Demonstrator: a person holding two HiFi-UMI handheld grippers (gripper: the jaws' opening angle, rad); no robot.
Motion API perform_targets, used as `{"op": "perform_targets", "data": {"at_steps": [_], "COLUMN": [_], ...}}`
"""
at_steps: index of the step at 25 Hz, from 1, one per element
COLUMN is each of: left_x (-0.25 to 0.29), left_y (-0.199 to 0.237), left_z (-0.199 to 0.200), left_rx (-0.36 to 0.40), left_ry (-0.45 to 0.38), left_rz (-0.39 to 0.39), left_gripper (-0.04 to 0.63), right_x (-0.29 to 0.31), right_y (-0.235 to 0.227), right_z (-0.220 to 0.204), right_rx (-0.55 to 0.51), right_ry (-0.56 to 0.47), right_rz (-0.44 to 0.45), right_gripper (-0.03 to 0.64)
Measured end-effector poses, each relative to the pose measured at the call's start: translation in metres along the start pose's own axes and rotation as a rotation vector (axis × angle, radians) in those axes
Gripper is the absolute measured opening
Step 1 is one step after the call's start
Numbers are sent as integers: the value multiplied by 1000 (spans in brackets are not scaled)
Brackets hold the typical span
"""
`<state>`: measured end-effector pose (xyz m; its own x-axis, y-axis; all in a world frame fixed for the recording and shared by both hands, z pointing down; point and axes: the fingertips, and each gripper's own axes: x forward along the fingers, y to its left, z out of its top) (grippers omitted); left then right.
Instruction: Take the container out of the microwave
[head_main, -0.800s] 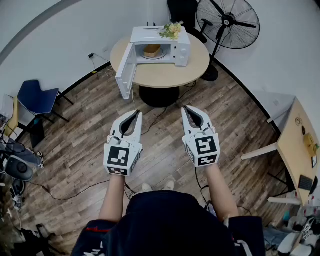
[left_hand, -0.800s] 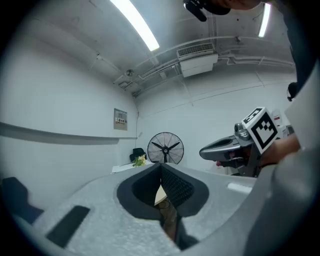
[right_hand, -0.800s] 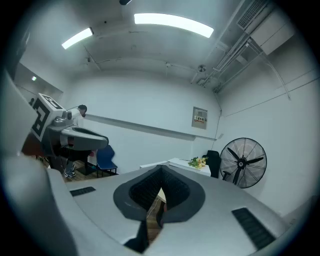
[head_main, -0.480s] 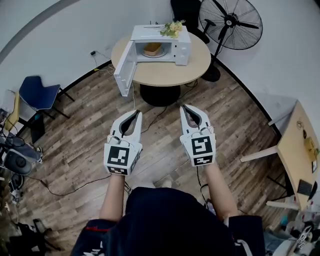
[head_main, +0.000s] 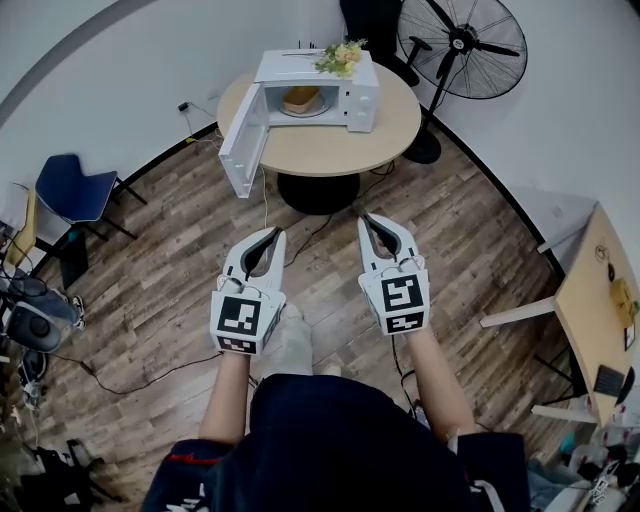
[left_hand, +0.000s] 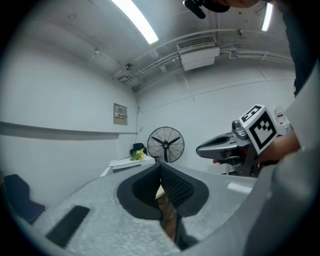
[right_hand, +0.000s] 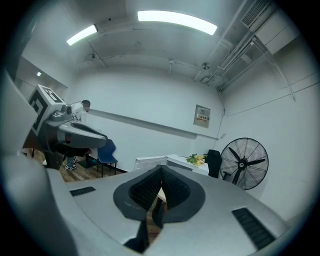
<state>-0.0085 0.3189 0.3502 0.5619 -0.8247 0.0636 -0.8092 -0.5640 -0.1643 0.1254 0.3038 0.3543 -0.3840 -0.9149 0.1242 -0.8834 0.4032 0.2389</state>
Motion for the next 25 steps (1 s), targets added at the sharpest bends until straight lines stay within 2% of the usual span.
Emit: {"op": "perform_targets", "data": {"at_steps": [12,25], "left_x": [104,214], "left_y": [73,182], "left_z": [-21,-27], "left_rx": [-24,-32], "left_ry": [9,23], "left_rz": [-23,-74], "left_gripper": [15,15], "right_x": [117,279], "right_y": [-33,-58], "right_z": [-16,0], "right_rx": [-4,-5], "right_ry": [44,85], "right_rz": [13,25], "right_gripper": [8,8]}}
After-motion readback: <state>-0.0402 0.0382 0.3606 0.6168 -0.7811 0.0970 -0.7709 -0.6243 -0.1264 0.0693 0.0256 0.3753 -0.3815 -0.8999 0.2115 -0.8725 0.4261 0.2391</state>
